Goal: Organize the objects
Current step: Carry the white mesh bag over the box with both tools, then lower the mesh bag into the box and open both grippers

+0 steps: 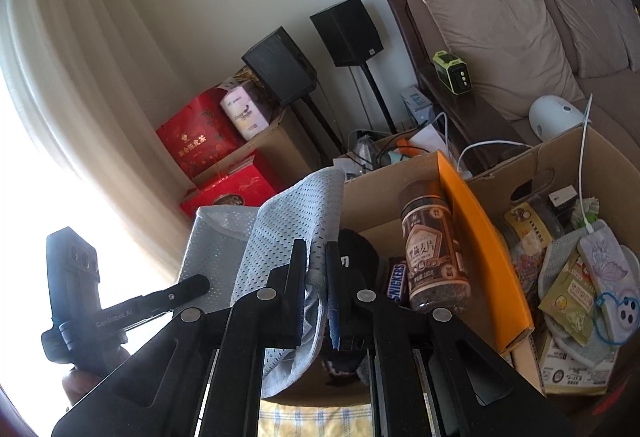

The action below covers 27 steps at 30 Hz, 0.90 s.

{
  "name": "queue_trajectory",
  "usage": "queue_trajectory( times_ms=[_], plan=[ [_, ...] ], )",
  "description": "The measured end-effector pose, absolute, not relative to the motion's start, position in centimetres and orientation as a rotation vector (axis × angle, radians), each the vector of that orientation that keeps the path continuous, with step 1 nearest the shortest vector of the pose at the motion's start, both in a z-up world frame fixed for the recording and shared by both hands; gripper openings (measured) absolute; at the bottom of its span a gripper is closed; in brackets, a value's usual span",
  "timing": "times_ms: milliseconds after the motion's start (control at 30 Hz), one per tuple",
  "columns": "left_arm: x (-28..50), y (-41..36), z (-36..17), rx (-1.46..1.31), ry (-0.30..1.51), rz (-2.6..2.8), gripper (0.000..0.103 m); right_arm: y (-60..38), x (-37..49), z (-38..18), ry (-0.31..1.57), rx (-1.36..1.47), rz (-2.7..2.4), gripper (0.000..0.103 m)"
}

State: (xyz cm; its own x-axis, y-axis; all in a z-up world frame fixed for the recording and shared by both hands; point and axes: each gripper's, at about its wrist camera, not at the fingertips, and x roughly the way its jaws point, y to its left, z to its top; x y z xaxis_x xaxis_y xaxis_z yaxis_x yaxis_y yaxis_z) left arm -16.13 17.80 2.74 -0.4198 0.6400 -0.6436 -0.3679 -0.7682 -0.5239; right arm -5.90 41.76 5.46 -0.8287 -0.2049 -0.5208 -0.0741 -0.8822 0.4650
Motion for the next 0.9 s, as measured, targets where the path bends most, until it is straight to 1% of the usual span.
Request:
queue_trajectory(
  times_ms=[133, 400, 533, 667, 733, 767, 800, 833, 867, 900],
  plan=[
    [-17.9, 19.7, 0.8, -1.249, -0.375, 2.197, 0.006, 42.7, -7.3, 4.2, -0.705, 0.963, -2.875, 0.008],
    [-19.2, 23.3, -1.5, -1.349, -0.230, 2.225, 0.006, 43.9, -9.7, 0.5, -0.664, 1.125, -2.898, 0.008],
    [-19.6, 24.0, -2.3, -1.390, -0.185, 2.230, 0.006, 43.9, -11.0, -0.8, -0.595, 1.247, -2.912, 0.008],
    [-20.0, 24.2, -3.6, -1.453, -0.168, 2.211, 0.008, 44.2, -12.2, -1.6, -0.574, 1.322, -2.901, 0.009],
    [-19.8, 24.2, -3.7, -1.442, -0.147, 2.221, 0.009, 44.1, -12.7, -1.8, -0.545, 1.343, -2.891, 0.009],
    [-19.7, 24.3, -3.6, -1.433, -0.140, 2.224, 0.009, 44.0, -12.9, -1.9, -0.524, 1.357, -2.886, 0.010],
    [-19.5, 24.3, -3.6, -1.431, -0.123, 2.231, 0.013, 43.8, -13.1, -2.1, -0.497, 1.377, -2.883, 0.011],
    [-19.3, 24.4, -3.5, -1.424, -0.106, 2.235, 0.014, 43.6, -13.3, -2.1, -0.473, 1.391, -2.884, 0.013],
    [-19.1, 24.4, -3.3, -1.411, -0.083, 2.242, 0.017, 43.5, -13.4, -2.2, -0.449, 1.399, -2.889, 0.016],
    [-18.8, 24.4, -3.0, -1.392, -0.056, 2.256, 0.020, 43.3, -13.4, -2.2, -0.430, 1.405, -2.896, 0.021]
  ],
)
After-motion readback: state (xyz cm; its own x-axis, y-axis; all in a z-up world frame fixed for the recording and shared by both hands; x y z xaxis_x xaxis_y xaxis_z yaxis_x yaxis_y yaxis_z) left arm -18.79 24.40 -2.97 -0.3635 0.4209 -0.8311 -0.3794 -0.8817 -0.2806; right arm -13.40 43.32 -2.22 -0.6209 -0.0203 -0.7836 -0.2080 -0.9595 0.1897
